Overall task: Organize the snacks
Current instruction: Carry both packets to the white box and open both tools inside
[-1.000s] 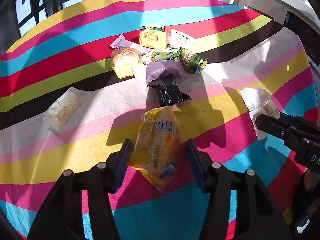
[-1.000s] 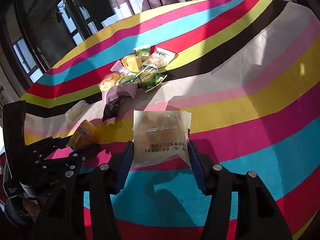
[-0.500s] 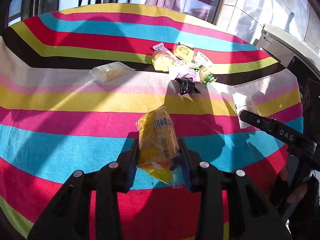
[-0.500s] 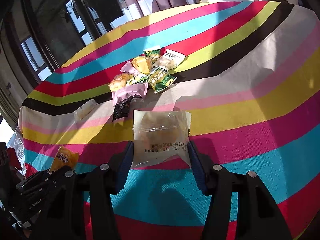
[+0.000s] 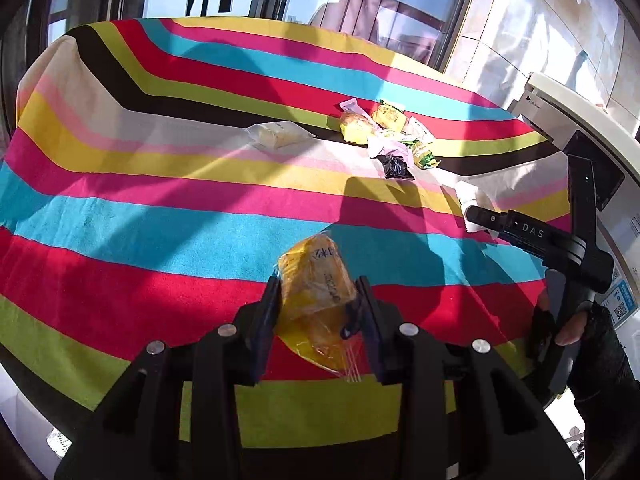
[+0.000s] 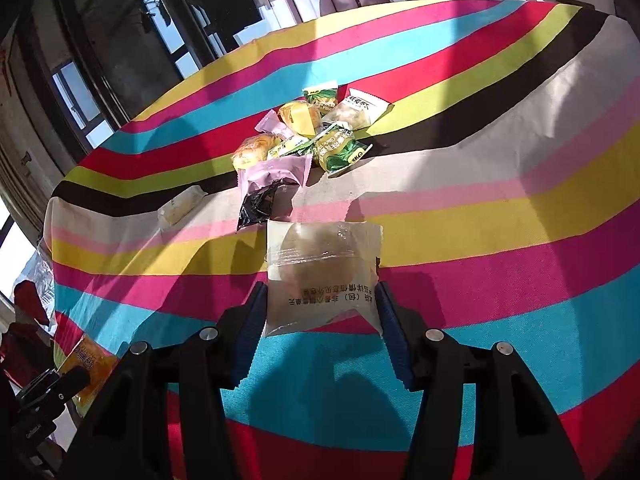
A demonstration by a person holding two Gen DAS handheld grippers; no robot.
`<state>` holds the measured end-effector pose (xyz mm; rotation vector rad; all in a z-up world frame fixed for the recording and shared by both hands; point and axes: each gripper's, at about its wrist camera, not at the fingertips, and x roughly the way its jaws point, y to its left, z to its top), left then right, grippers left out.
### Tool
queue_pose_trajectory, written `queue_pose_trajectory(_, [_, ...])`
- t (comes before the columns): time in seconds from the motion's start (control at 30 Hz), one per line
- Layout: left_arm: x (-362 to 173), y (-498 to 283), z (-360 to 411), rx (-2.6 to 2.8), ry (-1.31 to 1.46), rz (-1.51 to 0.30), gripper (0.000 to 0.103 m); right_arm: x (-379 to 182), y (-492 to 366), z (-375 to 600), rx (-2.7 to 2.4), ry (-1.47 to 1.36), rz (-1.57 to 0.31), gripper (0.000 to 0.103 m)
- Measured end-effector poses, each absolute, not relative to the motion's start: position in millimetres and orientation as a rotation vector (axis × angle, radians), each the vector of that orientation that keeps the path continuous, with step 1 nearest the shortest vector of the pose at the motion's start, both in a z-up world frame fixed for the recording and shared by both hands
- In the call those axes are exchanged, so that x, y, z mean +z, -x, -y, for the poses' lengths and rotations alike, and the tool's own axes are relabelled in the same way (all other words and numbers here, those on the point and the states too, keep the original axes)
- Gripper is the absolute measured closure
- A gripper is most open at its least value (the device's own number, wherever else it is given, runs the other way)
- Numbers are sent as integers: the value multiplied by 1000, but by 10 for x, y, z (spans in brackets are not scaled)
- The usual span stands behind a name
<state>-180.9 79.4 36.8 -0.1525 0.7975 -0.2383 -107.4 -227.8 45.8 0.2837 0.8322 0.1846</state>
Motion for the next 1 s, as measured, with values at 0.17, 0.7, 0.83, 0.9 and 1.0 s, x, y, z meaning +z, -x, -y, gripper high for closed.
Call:
queue_pose_trajectory(0.17, [339, 1995, -1036, -208, 197, -803, 65, 452, 1084, 2268, 167, -286, -851, 49])
queue_pose_trajectory(0.7, [195, 2405, -1771, -163, 392, -799, 65, 681, 1551, 1369, 351, -200, -868, 49])
queue_pose_trajectory(0.83, [219, 2522, -1938, -160, 442, -783, 65, 787, 1683, 980, 449, -158, -865, 49])
queue_pose_trajectory(0.9, [234, 2580, -2027, -156, 465, -774, 65, 815, 1744, 799, 490, -142, -869, 49])
queue_pose_trajectory(1.0, [244, 2704, -2188, -143, 497, -757, 65, 838, 1827, 545, 546, -119, -881, 49])
